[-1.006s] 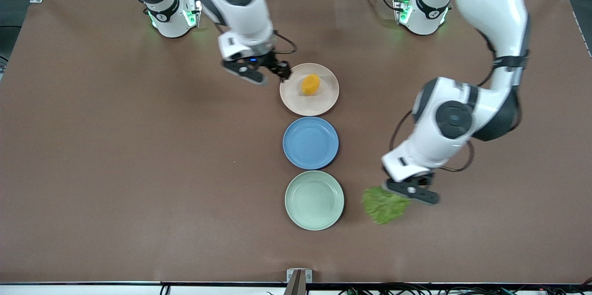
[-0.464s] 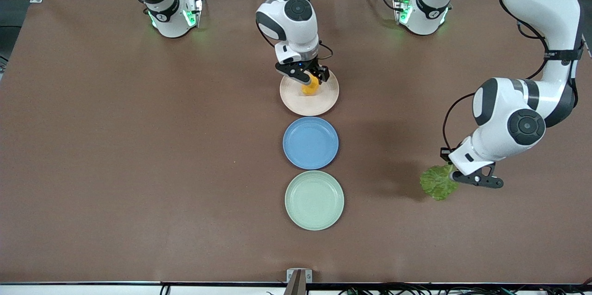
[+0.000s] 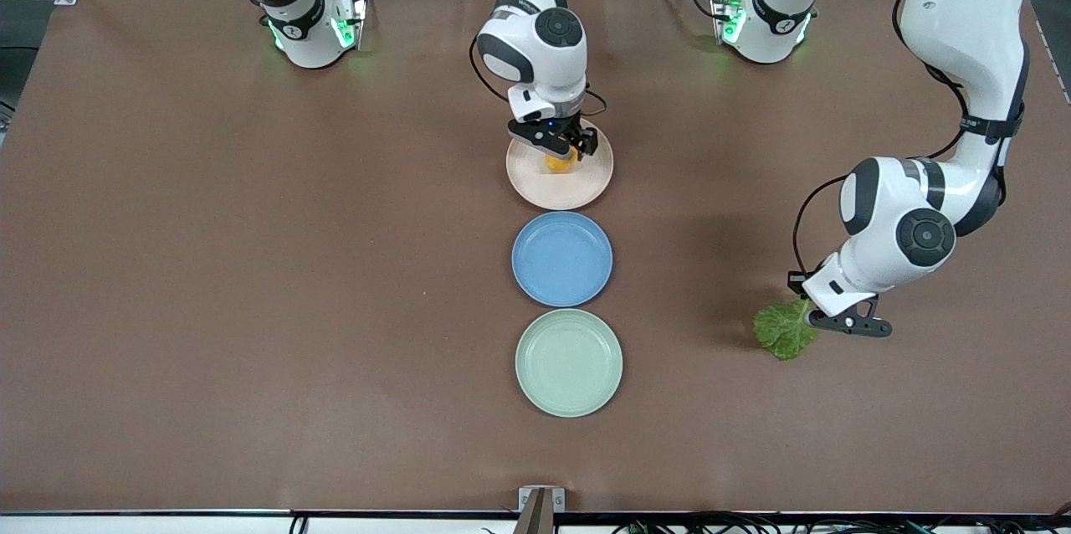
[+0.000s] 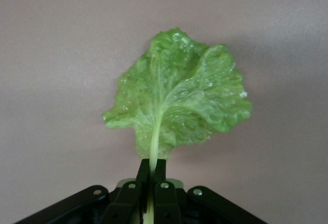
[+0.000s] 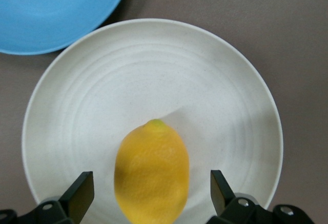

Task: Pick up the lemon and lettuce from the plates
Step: 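Lift the lettuce off the plate while the right gripper grasps the lemon, then release the lettuce onto the table while the right gripper lifts the lemon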

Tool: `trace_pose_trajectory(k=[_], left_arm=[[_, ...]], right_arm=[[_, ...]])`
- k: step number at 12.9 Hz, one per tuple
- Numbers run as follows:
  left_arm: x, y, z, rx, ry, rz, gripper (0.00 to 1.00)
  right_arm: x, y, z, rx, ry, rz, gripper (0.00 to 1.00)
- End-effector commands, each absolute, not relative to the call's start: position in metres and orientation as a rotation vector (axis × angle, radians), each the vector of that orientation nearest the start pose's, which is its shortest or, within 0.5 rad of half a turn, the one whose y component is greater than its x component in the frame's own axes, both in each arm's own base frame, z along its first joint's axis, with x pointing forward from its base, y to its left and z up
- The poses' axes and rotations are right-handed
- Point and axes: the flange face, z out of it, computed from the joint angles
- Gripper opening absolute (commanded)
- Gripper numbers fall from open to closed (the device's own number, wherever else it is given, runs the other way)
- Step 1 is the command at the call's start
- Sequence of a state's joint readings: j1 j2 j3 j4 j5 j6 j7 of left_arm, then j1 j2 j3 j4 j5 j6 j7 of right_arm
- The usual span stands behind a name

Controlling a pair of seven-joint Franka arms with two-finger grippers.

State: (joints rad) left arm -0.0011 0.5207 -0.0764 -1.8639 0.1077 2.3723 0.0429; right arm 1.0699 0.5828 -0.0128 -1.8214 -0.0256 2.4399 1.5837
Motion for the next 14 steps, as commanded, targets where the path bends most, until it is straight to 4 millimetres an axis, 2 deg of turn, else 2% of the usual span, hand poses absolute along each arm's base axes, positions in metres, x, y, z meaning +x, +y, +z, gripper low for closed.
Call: trace_pose_trajectory(k=[1, 2, 3, 5, 7, 9, 10, 11, 12, 14], left_arm=[[0.640, -0.045, 0.227, -3.081, 0.307, -0.028, 0.38], [0.642, -0.049, 0.230, -3.081, 0.304, -0.037, 0.96], [0.644, -0.049, 0.239, -3.080, 0.296, -0.047, 1.00], [0.650, -0.047, 0.275, -3.072, 0.282, -0.089, 1.00], [0.653, -0.046, 0.322, -3.068, 0.199, -0.085, 1.00], [0.650, -0.043, 0.378, -3.057, 0.149, -0.072, 1.00], [0.650, -0.039, 0.405, -3.051, 0.146, -0.069, 1.00], [0.649, -0.038, 0.434, -3.043, 0.137, -0.055, 1.00], [0.650, -0.035, 0.475, -3.038, 0.120, -0.041, 1.00], [0.642, -0.032, 0.535, -3.031, 0.087, 0.042, 1.00]], right_arm=[[0.326, 0.573, 0.216, -3.019, 0.798, -0.086, 1.00], [0.328, 0.572, 0.216, -3.017, 0.803, -0.086, 1.00], [0.328, 0.573, 0.216, -3.017, 0.801, -0.088, 1.00], [0.326, 0.576, 0.204, -3.029, 0.796, -0.085, 0.92], [0.326, 0.581, 0.199, -3.029, 0.795, -0.086, 0.89], [0.325, 0.581, 0.200, -3.029, 0.793, -0.086, 0.77], [0.326, 0.582, 0.202, -3.027, 0.794, -0.085, 0.68], [0.327, 0.582, 0.204, -3.026, 0.792, -0.086, 0.50], [0.329, 0.581, 0.206, -3.031, 0.784, -0.087, 0.30], [0.344, 0.577, 0.215, -3.054, 0.772, -0.084, 0.06]])
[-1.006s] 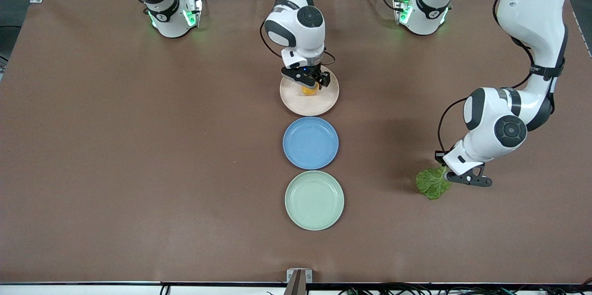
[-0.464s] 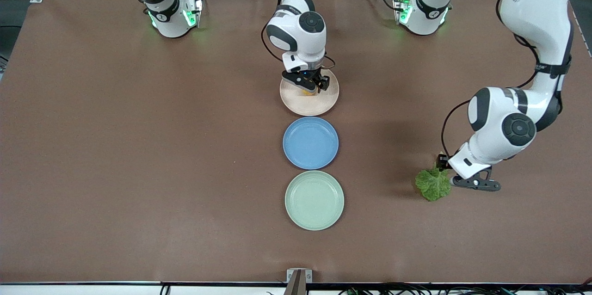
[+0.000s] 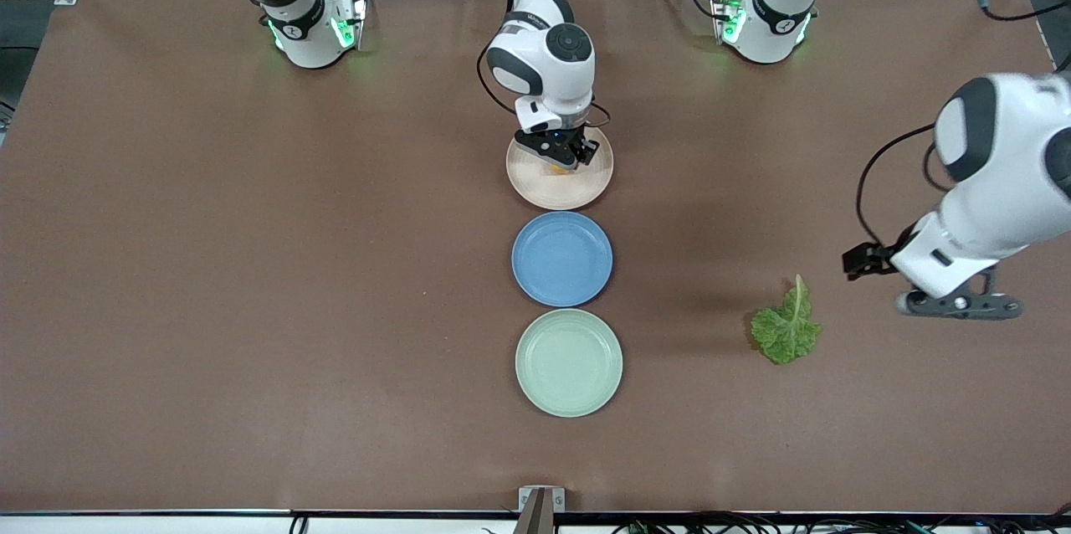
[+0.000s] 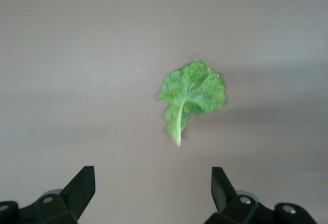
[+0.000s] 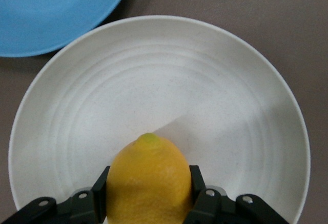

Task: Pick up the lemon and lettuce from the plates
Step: 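Release the lettuce onto the table while the right gripper lifts the lemon, then carry the lemon away from the plates with the right gripper and lower it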

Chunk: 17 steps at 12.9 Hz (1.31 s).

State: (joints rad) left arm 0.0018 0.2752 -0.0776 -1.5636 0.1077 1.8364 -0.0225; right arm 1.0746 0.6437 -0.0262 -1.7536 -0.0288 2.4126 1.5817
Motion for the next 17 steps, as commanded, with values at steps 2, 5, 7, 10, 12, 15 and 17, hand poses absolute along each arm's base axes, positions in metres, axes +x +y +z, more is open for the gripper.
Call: trace_pose_trajectory(k=[2, 5, 7, 10, 12, 15, 17], left_arm=[[0.620, -0.033, 0.573, -3.027, 0.076, 0.121, 1.00], [0.595, -0.026, 0.620, -3.026, 0.066, 0.049, 1.00], [0.580, -0.020, 0.640, -3.019, 0.047, 0.015, 1.00], [0.546, -0.010, 0.647, -3.063, 0.018, 0.028, 1.00], [0.526, -0.010, 0.645, -3.107, 0.002, 0.049, 1.00], [0.517, -0.001, 0.646, -3.160, -0.042, 0.052, 1.00], [0.521, -0.005, 0.653, -3.159, -0.029, 0.028, 1.00]], right_arm=[[0.373, 0.561, 0.230, -3.136, 0.652, -0.057, 0.03], [0.440, 0.499, 0.293, -3.158, 0.512, -0.039, 0.01], [0.485, 0.446, 0.313, -3.156, 0.395, -0.032, 0.01], [0.546, 0.351, 0.310, -3.176, 0.281, -0.006, 0.01], [0.581, 0.285, 0.301, -3.175, 0.217, -0.001, 0.01], [0.613, 0.202, 0.292, -3.120, 0.124, 0.061, 0.01], [0.626, 0.155, 0.276, -3.115, 0.091, 0.088, 0.01]])
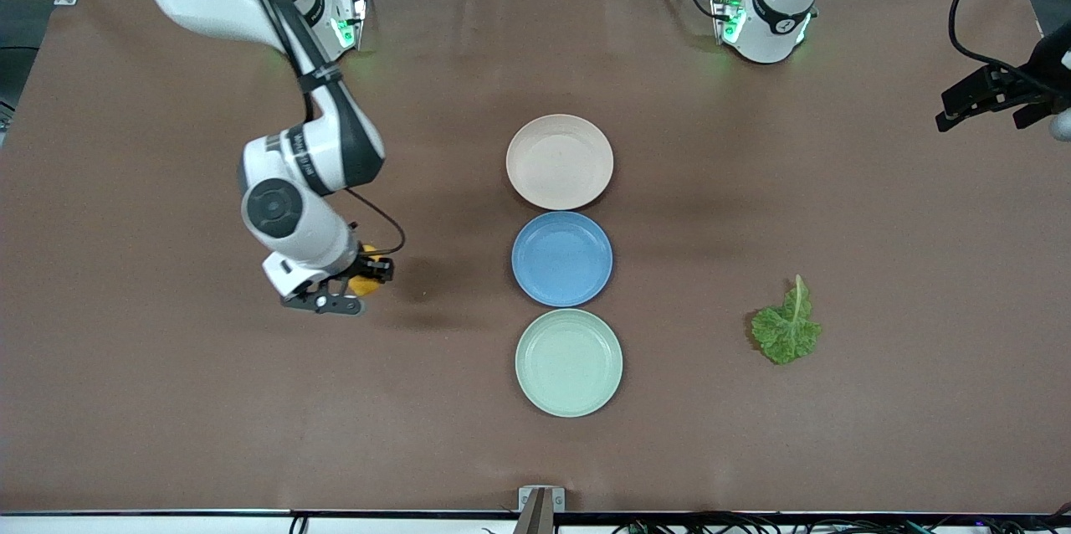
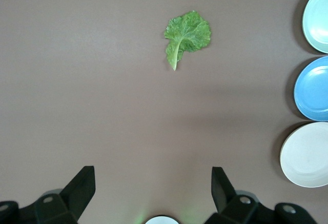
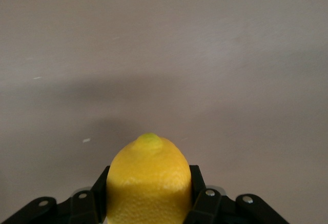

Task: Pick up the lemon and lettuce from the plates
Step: 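Carry the lemon away from the plates with the right gripper and lower it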

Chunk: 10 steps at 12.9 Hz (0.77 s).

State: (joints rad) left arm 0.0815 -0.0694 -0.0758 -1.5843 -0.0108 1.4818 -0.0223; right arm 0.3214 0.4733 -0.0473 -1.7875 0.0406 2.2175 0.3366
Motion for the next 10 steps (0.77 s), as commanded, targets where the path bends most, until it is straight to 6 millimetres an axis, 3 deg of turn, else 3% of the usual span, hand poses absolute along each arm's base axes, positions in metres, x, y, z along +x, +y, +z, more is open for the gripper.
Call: trace_pose_trajectory(k=[1, 3, 6, 10], left_arm=[[0.523, -0.007, 0.651, -3.156, -0.022, 0.035, 1.00], [0.523, -0.029, 0.649, -3.144, 0.020, 0.042, 1.00], [0.523, -0.055, 0.645, -3.024, 0.110, 0.030, 1.00], [0.525, -0.043, 0.648, -3.069, 0.099, -0.001, 1.00]], right_arm=[[0.629, 0.143, 0.268, -3.116, 0.074, 0.082, 0.01], [0.621, 0.126, 0.246, -3.115, 0.055, 0.044, 0.01], [0.622, 0.107, 0.237, -3.115, 0.048, 0.054, 0.01], [0.628, 0.067, 0.220, -3.114, -0.044, 0.053, 0.01]])
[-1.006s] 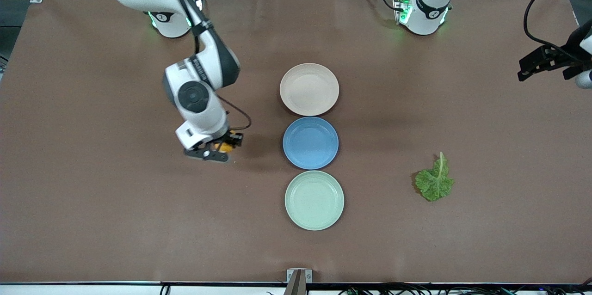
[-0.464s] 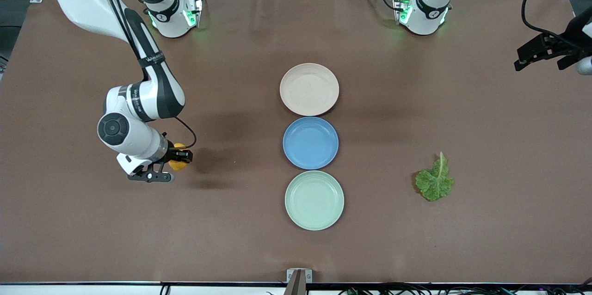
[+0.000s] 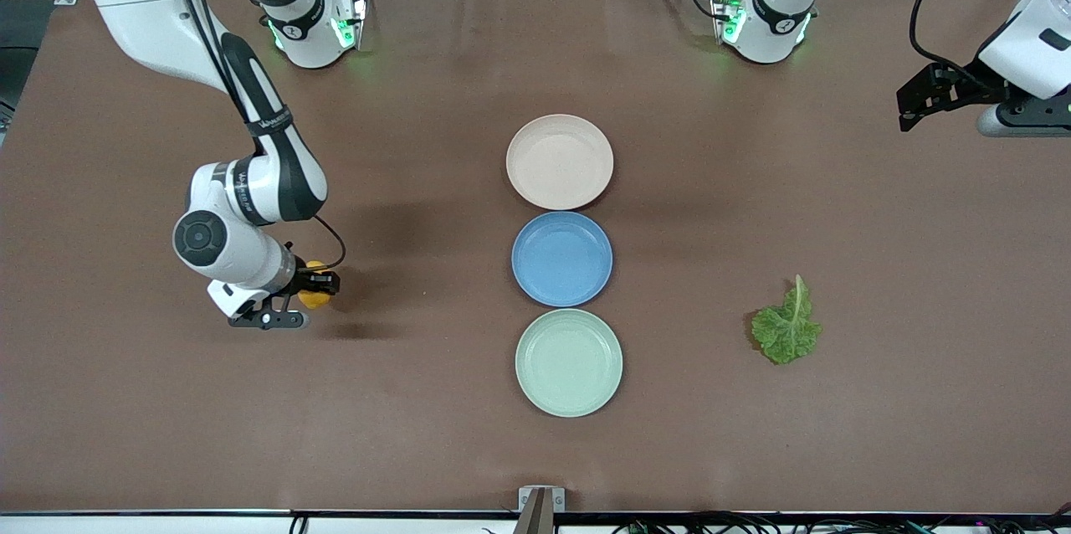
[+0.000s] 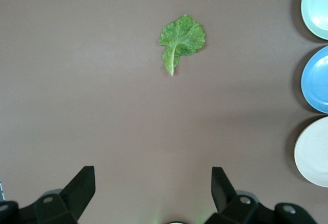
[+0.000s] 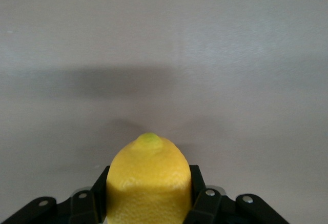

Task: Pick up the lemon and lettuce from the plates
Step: 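Carry the lemon away from the plates with the right gripper and lower it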

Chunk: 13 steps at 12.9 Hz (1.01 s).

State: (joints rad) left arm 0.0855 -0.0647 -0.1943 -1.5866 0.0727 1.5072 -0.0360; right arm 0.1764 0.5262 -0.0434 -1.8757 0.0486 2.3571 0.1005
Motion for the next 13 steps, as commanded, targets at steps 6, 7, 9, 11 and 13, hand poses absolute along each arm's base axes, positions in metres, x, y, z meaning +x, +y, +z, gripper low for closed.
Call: trace_pose_trajectory(k=[6, 7, 9, 11, 13], left_arm=[[0.521, -0.050, 0.647, -3.113, 0.020, 0.008, 1.00], [0.521, -0.051, 0.647, -3.121, 0.001, 0.009, 1.00], [0.519, -0.052, 0.649, -3.134, -0.020, 0.006, 1.00], [0.519, -0.052, 0.649, -3.134, -0.022, 0.011, 1.00], [0.518, -0.051, 0.648, -3.133, -0.024, 0.020, 1.00]], right_arm=[[0.625, 0.036, 0.189, -3.106, -0.099, 0.085, 0.02], [0.620, 0.040, 0.182, -3.101, -0.107, 0.109, 0.02], [0.615, 0.044, 0.178, -3.096, -0.115, 0.138, 0.03], [0.607, 0.045, 0.175, -3.095, -0.119, 0.162, 0.03], [0.601, 0.044, 0.171, -3.093, -0.132, 0.183, 0.03]])
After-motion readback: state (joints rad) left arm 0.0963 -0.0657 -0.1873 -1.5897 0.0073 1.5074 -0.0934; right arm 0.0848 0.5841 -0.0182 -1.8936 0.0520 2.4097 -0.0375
